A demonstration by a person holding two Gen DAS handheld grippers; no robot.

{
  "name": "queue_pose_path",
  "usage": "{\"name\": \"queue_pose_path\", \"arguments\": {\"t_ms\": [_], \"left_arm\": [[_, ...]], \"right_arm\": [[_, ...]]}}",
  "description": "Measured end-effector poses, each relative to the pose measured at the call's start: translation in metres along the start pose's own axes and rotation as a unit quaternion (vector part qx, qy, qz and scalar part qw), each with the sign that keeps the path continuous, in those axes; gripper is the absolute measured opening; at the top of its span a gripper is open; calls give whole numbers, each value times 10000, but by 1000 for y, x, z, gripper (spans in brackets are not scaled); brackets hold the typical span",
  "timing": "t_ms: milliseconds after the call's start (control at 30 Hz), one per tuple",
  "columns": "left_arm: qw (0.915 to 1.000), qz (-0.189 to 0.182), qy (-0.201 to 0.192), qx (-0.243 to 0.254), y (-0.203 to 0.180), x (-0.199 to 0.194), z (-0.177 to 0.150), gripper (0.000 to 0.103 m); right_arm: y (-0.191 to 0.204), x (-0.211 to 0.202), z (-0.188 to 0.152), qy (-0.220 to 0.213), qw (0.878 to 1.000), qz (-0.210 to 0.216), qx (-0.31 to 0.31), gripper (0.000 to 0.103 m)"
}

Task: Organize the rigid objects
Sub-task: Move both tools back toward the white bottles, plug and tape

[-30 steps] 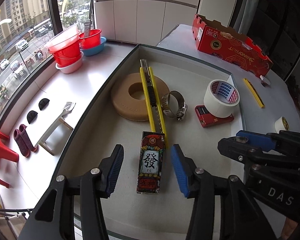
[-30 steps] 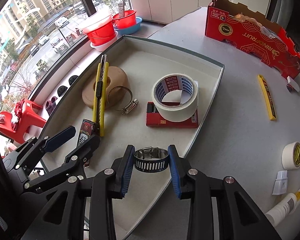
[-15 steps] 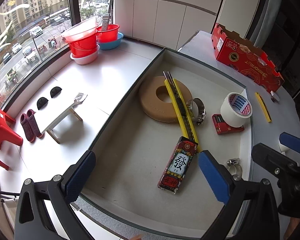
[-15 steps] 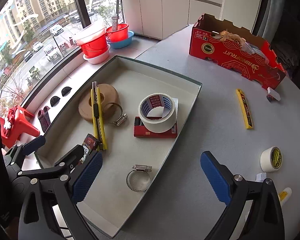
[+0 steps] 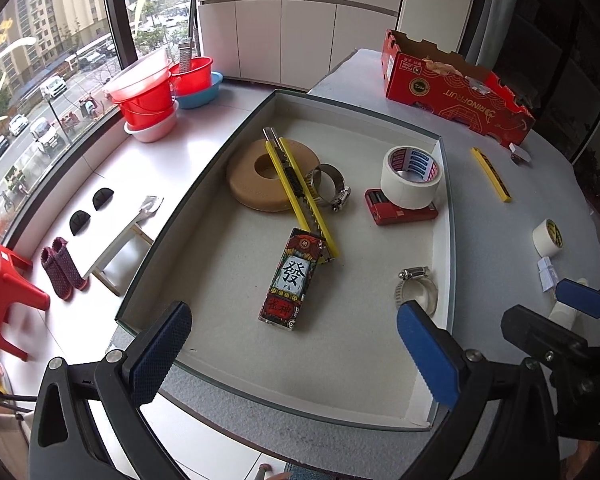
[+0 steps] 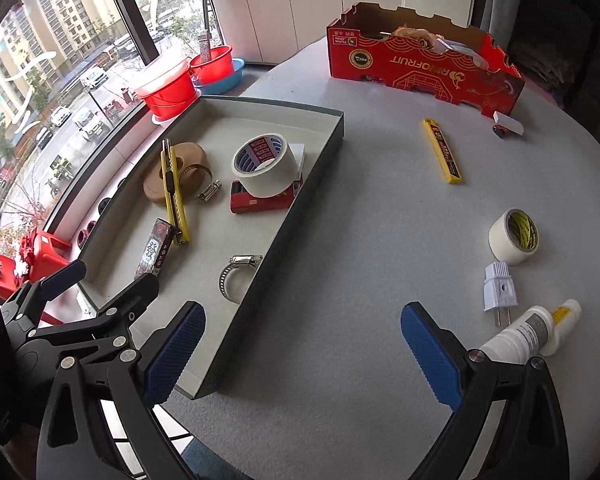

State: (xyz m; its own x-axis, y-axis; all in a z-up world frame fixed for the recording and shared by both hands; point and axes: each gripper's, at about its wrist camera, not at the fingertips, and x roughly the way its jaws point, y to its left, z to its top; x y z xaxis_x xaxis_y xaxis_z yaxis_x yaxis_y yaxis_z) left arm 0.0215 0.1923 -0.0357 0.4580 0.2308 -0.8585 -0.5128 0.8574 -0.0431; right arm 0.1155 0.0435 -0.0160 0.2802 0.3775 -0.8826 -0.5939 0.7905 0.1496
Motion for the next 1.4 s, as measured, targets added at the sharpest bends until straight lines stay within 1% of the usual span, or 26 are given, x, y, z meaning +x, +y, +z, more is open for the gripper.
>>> {"name": "queue_pose_path", "arguments": {"t_ms": [267, 433, 533, 700, 800, 900, 1033, 1133, 1233, 1333, 1400], "left_arm": [[9981, -94, -22, 613, -48, -21, -18, 103], [9952, -107, 6, 975, -79, -28, -29, 103], [9935, -105, 35, 1132, -95, -31, -36, 103], [9916, -197, 252, 1251, -117, -25, -48, 103], [9889, -225, 355, 1425, -137, -20, -54, 103], [9847, -255, 391, 1676, -160, -18, -58, 103], [9785, -339, 269, 2018, -196, -20, -55, 103], [9714, -451, 125, 2327, -230, -19, -50, 103], [9605, -500, 42, 2736, -265, -10, -48, 103], [9522, -587, 36, 2998, -292, 1, -49, 103], [9478, -700, 138, 3108, -305, 9, -50, 103]], "right_arm": [[-42, -30, -33, -140, 9987, 66, 483, 99], [-72, -47, -56, -314, 9952, 181, 908, 99], [-90, -56, -70, -398, 9929, 174, 1103, 99], [-128, -64, -105, -442, 9849, 107, 1670, 99], [-154, -63, -129, -399, 9785, 7, 2025, 99], [-177, -59, -147, -321, 9700, -35, 2410, 99], [-199, -58, -162, -297, 9606, 17, 2762, 99], [-207, -58, -168, -311, 9593, 26, 2806, 99], [-212, -58, -172, -296, 9594, -7, 2805, 99], [-219, -56, -177, -260, 9577, -3, 2867, 99], [-226, -56, -181, -240, 9556, -5, 2938, 99]]}}
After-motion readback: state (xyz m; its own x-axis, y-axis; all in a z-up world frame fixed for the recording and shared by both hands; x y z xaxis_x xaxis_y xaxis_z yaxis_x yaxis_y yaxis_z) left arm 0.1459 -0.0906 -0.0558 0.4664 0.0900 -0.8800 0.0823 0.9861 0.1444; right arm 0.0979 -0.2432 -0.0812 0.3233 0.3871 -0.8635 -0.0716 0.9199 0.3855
